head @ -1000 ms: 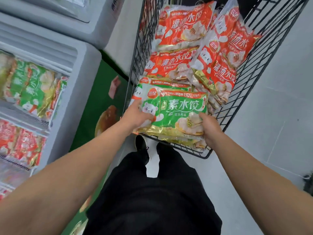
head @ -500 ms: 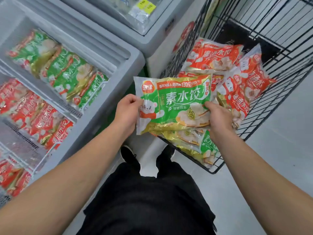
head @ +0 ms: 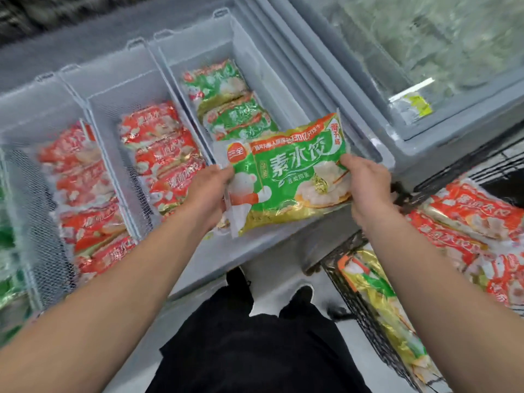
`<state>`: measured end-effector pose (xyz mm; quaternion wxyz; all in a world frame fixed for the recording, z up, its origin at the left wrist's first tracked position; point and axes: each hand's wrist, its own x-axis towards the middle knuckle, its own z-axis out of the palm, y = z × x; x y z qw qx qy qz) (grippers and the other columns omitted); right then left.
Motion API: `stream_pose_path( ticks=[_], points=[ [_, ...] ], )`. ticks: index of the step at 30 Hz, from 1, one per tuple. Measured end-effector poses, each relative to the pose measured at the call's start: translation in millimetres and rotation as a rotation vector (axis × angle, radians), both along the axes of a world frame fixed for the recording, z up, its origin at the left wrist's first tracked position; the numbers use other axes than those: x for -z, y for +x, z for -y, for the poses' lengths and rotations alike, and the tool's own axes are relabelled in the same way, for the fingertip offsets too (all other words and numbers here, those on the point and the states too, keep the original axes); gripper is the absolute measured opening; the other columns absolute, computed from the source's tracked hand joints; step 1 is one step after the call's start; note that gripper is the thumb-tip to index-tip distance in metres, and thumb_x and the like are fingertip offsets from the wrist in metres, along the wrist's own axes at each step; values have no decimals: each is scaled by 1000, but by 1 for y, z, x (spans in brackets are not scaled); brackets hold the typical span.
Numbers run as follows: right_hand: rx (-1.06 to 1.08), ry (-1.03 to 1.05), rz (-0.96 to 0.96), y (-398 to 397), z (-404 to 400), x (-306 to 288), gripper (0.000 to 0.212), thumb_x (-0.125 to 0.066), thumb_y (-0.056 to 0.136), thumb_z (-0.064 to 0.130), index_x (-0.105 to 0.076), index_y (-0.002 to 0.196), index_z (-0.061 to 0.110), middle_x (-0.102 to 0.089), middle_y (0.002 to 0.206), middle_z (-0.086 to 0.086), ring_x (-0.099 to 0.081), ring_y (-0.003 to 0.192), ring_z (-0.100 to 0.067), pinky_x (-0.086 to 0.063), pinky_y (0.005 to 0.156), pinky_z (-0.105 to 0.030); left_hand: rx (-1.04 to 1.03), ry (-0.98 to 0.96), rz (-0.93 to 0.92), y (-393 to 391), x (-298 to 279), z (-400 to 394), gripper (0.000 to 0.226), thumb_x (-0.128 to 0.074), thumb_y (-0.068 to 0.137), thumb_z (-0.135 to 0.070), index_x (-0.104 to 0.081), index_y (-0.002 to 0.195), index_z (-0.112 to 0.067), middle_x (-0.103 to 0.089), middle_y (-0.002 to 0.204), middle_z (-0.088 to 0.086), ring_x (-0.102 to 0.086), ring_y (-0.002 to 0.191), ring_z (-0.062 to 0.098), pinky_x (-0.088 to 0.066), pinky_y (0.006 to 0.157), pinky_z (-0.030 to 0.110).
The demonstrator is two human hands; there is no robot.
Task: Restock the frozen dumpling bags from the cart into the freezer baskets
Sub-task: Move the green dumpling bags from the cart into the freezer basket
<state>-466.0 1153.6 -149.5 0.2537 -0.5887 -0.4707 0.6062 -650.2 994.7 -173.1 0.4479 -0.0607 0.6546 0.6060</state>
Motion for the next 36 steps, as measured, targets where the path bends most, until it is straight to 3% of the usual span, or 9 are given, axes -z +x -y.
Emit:
stream_pose_path(
  ticks=[3, 8, 12, 15, 20, 24, 28, 32, 36],
  points=[
    [-104, -18, 29, -45, -3, 3, 16, -72, 84, 26, -73, 72, 16, -76, 76, -1, -73, 87, -27, -59, 85, -47, -70, -18, -33, -33, 7, 11, 16, -58, 98, -6, -63, 83, -11, -71, 103, 19, -72, 100, 36, -56, 87, 60],
    [-241, -62, 68, -97, -23, 13, 26, -71, 83, 42, -74, 86, 16, -78, 89, 0, -73, 91, -22, -58, 88, -44, -160, -38, -18, -63, 16, 7, 25, -58, 98, -6, -61, 75, -15, -70, 89, 9, -68, 105, 40, -55, 88, 60],
    [-220, -162, 74, -127, -53, 20, 13, -64, 93, 16, -67, 82, 10, -75, 75, -5, -73, 63, -15, -58, 57, -29, -183, -112, -13, -80, 32, -9, 20, -58, 99, -8, -65, 81, -13, -73, 90, 7, -72, 94, 30, -59, 86, 53],
    [-235, -135, 195, -143, -77, 37, 18, -60, 92, 13, -59, 75, 9, -67, 65, -3, -63, 46, -11, -49, 45, -22, -189, -185, -19, -86, 47, -25, 20, -58, 96, -5, -65, 80, -14, -74, 94, 11, -73, 87, 27, -59, 85, 53],
    [-377, -22, 455, -159, -114, 86, 27, -57, 92, 28, -60, 69, 16, -63, 68, 0, -58, 65, -19, -40, 51, -24, -258, -307, 72, -83, 95, -59, 17, -59, 93, -7, -70, 85, -16, -75, 99, 10, -72, 98, 32, -58, 85, 54],
    [-542, 16, 606, -165, -124, 123, 31, -56, 96, 31, -62, 70, 16, -56, 62, 3, -50, 58, -13, -32, 46, -24, -311, -424, 158, -76, 137, -74, 17, -66, 87, -18, -71, 103, -18, -72, 115, 9, -70, 101, 31, -59, 84, 51],
    [-649, 7, 716, -165, -130, 151, 42, -56, 95, 37, -59, 60, 14, -57, 60, 0, -53, 58, -17, -38, 55, -28, -252, -521, 168, -69, 153, -85, 15, -58, 95, -13, -70, 99, -20, -72, 111, 12, -71, 96, 31, -59, 84, 52],
    [-807, -96, 756, -164, -133, 171, 24, -57, 89, 31, -70, 82, 13, -70, 81, -4, -67, 82, -26, -54, 74, -32, -136, -533, 209, -71, 161, -100, 23, -56, 97, -11, -68, 115, -18, -71, 114, 7, -71, 97, 26, -59, 88, 47],
    [-980, -223, 772, -160, -130, 172, 20, -62, 90, 24, -62, 101, 8, -65, 94, -3, -63, 96, -25, -43, 72, -28, 4, -550, 241, -70, 160, -110, 44, -57, 90, -10, -54, 134, -14, -63, 125, 4, -62, 109, 27, -52, 99, 45]
  ],
)
